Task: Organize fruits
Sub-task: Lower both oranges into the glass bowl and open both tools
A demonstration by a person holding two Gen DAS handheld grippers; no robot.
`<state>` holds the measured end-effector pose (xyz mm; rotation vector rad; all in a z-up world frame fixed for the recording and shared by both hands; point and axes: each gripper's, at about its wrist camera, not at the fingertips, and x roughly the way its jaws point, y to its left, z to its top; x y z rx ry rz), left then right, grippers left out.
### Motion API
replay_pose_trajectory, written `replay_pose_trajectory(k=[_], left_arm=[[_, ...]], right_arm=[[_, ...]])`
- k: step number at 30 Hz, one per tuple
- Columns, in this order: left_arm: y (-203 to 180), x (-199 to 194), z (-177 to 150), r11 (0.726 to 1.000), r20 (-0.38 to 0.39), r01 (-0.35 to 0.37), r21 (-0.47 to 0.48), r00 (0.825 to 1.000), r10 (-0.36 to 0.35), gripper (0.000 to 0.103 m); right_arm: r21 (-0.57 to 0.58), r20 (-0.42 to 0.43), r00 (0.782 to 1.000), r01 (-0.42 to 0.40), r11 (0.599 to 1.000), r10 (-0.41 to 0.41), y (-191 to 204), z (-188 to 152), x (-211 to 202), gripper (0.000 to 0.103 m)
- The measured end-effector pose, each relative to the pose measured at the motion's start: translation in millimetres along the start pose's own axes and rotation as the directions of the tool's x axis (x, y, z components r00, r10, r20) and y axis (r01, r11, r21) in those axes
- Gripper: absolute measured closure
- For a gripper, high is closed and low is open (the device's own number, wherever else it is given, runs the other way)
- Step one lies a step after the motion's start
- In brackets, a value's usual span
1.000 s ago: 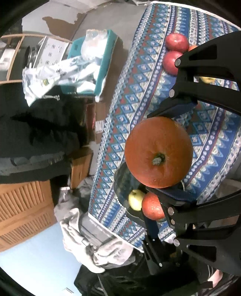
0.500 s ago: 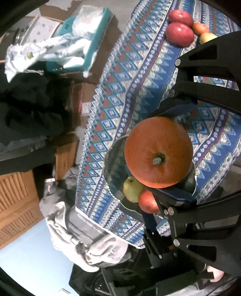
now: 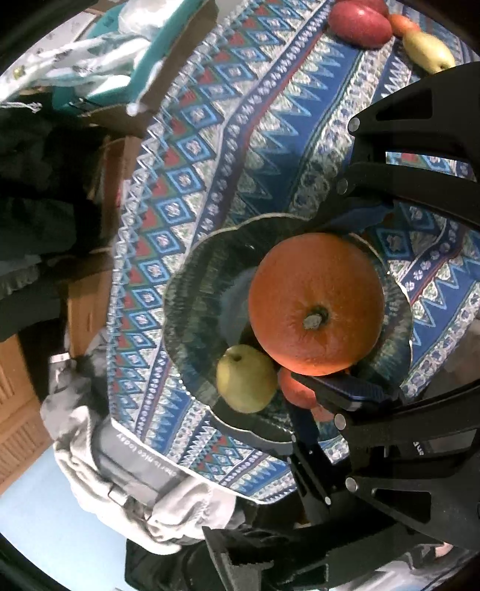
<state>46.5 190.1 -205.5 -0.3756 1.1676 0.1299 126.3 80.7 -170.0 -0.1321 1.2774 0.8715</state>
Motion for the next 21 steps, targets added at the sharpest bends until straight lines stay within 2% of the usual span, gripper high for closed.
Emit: replay_pose_trajectory(k=[7, 14, 17, 21], left_arm=[[8, 12, 0, 1.000, -0.022, 0.010, -0.026, 1.000, -0.010, 0.057], [9, 6, -1, 0.999, -0.035, 0.016, -0.040, 0.999, -0.017, 0.057], [12, 0, -2, 0.999, -0.035, 0.014, -0.046, 0.999, -0.016, 0.050], [17, -9, -3, 0.998, -0.026, 0.008, -0.058, 1.000, -0.009, 0.048]], right_arm=[[0.014, -0.031, 1.000, 0.005, 1.000, -0.004, -3, 1, 16, 0.036], [0.016, -0.043, 0.999, 0.000, 1.000, 0.000, -2, 3, 22, 0.036], [0.023, -0.047, 0.999, -0.005, 1.000, 0.006, -2, 4, 24, 0.036], [0.034, -0.049, 0.999, -0.009, 0.999, 0.011, -2, 7, 27, 0.036]])
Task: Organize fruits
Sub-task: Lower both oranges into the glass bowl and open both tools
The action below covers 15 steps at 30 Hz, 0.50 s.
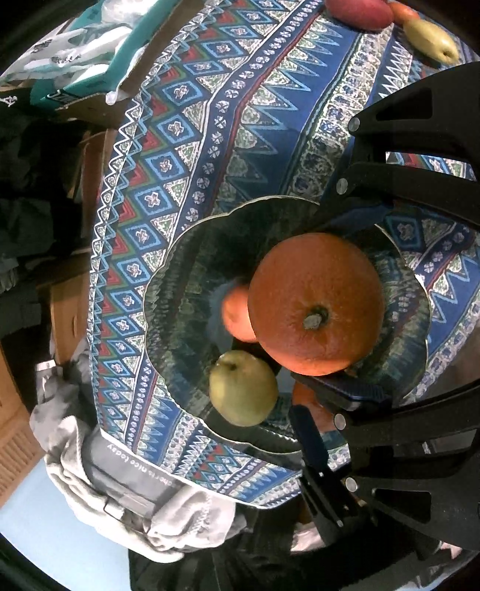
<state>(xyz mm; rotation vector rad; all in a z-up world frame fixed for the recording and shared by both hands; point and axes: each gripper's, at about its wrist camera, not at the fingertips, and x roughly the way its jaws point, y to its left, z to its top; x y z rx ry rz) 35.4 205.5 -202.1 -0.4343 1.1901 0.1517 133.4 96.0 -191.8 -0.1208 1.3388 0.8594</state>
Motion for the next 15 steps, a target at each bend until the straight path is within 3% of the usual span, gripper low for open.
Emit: replay_pose_trajectory(k=[6, 15], left_arm=[[8, -8, 0, 1.000, 0.016, -0.027, -0.013, 1.000, 0.027, 0.046], [4, -14, -2, 0.999, 0.028, -0.044, 0.006, 0.999, 0.044, 0.046]], right_arm=[[0.014, -0.015, 1.000, 0.012, 1.000, -0.011, -5, -1, 6, 0.034], [0.017, 0.045, 0.999, 0.002, 1.000, -0.002, -3, 3, -17, 0.034]])
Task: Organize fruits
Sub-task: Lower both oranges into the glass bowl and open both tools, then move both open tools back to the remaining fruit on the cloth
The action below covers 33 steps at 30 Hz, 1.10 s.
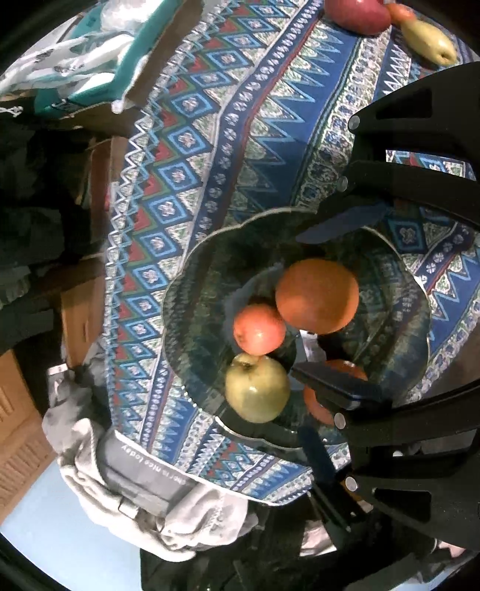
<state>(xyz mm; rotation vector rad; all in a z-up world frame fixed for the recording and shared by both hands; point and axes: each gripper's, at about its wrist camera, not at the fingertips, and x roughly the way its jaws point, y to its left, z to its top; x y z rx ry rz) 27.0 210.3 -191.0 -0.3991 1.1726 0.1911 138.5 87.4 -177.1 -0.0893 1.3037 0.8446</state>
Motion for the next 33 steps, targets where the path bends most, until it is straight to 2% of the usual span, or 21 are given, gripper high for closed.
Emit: replay_pose_trajectory(k=[3, 9, 17, 25, 33], left_arm=[[-4, -4, 0, 1.000, 0.009, -0.004, 0.012, 1.000, 0.004, 0.046], [-16, -18, 0, 0.999, 0.036, 0.009, 0.035, 0.999, -0.010, 0.045], [-36, -38, -1, 0.995, 0.073, 0.014, 0.099, 0.997, -0.021, 0.042], [-57, -56, -2, 0.987, 0.117, 0.004, 0.158, 0.993, -0.023, 0.036], [-81, -63, -7, 0.977, 0.123, 0.005, 0.212, 0.992, -0.032, 0.035]], right_arm=[[-0.009, 0.018, 1.000, 0.010, 1.000, -0.010, 4, 1, -9, 0.034], [-0.056, 0.063, 0.994, 0.093, 0.994, -0.089, 12, -3, -35, 0.034], [-0.101, 0.131, 0.973, 0.204, 0.974, -0.190, 14, -9, -70, 0.034], [-0.098, 0.161, 0.960, 0.248, 0.964, -0.230, 3, -25, -99, 0.033], [-0.108, 0.184, 0.942, 0.301, 0.947, -0.279, -13, -43, -122, 0.033]])
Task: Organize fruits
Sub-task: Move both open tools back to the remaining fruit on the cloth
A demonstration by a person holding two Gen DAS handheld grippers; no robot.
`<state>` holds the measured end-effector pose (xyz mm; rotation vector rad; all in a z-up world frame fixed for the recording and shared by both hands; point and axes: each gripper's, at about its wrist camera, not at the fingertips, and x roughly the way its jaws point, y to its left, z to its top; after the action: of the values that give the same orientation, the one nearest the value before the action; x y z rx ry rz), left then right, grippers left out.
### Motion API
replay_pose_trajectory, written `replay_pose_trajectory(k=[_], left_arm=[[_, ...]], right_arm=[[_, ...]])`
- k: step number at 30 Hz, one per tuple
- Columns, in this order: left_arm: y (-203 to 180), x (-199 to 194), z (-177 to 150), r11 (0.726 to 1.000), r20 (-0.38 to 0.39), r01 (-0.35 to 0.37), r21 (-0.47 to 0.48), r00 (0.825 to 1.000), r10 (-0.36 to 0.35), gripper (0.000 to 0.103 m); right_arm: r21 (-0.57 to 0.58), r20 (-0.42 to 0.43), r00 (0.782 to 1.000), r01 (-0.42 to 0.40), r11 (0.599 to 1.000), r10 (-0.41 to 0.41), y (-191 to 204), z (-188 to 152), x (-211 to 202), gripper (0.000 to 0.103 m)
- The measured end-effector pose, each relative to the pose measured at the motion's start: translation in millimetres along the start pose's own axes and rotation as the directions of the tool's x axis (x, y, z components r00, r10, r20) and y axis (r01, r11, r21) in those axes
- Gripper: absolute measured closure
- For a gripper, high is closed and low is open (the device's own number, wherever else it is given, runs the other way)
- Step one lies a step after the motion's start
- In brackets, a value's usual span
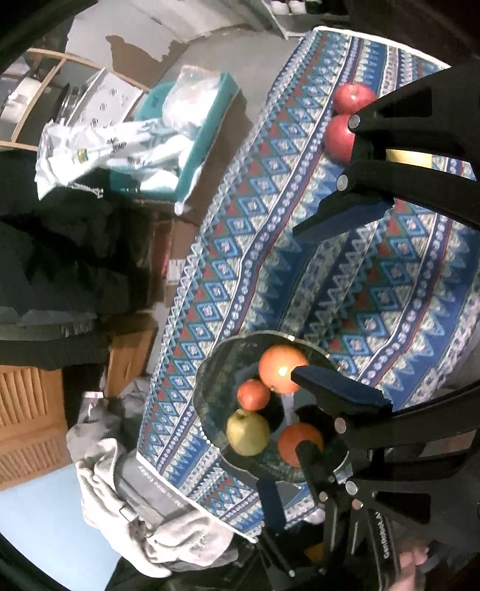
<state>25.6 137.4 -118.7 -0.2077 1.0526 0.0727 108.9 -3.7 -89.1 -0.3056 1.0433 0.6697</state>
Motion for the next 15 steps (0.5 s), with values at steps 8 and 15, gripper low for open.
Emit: replay_pose_trajectory(k=[8, 15], left_arm=[[-28, -6, 2, 0.998, 0.019, 0.005, 0.063, 1.000, -0.006, 0.031], [-53, -4, 4, 0.994, 0.013, 0.003, 0.108, 1.000, -0.005, 0.031]], right_arm=[[0.011, 0.013, 1.000, 0.027, 1.000, -0.027, -22, -18, -15, 0.033], [0.019, 0.013, 0.997, 0.070, 0.997, -0.070, -44, -34, -22, 0.033]])
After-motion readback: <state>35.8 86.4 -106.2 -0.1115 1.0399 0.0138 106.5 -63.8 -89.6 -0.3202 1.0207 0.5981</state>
